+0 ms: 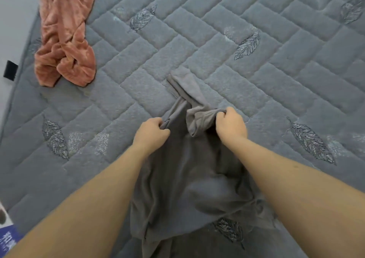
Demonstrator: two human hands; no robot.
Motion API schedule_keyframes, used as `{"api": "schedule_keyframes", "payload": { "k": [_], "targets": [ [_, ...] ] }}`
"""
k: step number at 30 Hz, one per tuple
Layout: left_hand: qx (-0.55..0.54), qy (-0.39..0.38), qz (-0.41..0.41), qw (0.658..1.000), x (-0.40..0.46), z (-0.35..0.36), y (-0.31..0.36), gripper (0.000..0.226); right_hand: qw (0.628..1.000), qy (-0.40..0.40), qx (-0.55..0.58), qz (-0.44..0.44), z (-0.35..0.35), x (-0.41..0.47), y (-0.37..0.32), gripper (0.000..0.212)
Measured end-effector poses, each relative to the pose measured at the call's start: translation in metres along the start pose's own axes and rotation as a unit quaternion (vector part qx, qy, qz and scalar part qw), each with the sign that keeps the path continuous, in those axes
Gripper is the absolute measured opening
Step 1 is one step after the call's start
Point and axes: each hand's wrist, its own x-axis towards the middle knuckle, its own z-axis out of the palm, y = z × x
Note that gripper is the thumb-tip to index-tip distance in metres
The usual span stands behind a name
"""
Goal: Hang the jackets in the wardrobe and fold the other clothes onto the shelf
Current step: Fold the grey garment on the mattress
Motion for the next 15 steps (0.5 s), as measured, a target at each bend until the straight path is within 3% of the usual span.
{"api": "schedule_keyframes", "payload": {
  "k": [2,4,6,8,11,15],
  "targets": [
    [-0.081,0.033,-0.019,0.996,-0.002,-0.013,-0.005,0.029,0.978,0.104,0.125,0.132,-0.015,0.014,0.005,0.028],
    [-0.115,0.065,-0.061,0.989,-0.009,-0.024,-0.015,0.031,0.938,0.189,0.173,0.235,-0.027,0.027,0.018,0.031],
    [-0.046,0.039,-0.118,0.991,-0.016,-0.029,-0.025,0.037,0.915,0.2,0.155,0.313,-0.033,0.032,0.033,0.037],
    [0.113,-0.01,-0.154,0.982,-0.023,-0.03,-0.034,0.058,0.906,0.165,0.125,0.369,-0.034,0.03,0.045,0.044],
    [0.244,-0.042,-0.117,0.962,-0.028,-0.025,-0.039,0.052,0.912,0.12,0.08,0.384,-0.027,0.017,0.057,0.052],
    [0.098,-0.029,-0.016,0.995,-0.028,-0.018,-0.037,0.022,0.953,0.081,0.007,0.291,-0.01,0.004,0.068,0.048]
  ]
}}
